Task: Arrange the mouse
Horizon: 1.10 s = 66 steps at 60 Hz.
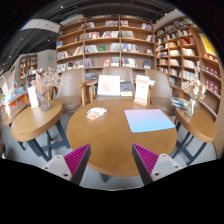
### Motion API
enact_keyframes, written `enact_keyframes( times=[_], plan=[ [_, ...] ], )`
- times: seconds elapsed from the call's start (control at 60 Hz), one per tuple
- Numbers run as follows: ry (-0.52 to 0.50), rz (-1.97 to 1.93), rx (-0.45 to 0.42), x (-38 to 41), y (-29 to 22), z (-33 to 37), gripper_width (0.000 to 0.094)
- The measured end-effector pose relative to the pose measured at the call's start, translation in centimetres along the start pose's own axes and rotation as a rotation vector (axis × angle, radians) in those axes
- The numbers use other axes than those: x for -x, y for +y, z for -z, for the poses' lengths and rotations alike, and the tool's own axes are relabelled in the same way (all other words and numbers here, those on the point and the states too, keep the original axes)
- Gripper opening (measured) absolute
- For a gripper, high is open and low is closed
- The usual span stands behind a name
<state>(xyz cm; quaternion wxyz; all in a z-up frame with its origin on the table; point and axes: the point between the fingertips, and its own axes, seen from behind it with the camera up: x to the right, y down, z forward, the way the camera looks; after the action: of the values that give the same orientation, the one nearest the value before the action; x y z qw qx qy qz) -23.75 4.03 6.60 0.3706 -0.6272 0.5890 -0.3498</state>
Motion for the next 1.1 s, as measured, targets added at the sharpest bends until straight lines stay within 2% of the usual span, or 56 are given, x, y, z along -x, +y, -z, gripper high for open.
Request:
enact_keyframes(
  times=[0.133,0.433,0.65,1.1],
  plan=[
    [0.008,0.007,0.008,0.6,-0.7,0.6,0.0859],
    [-0.008,0.038,-0.012,5.3,-3.9,-4.0,0.0858],
    [-0.030,0.053,0.007,8.2,-4.4,-8.1,0.0856],
    [-0.003,0.024,0.044,11.0,-5.1,-19.1,0.0854]
  ],
)
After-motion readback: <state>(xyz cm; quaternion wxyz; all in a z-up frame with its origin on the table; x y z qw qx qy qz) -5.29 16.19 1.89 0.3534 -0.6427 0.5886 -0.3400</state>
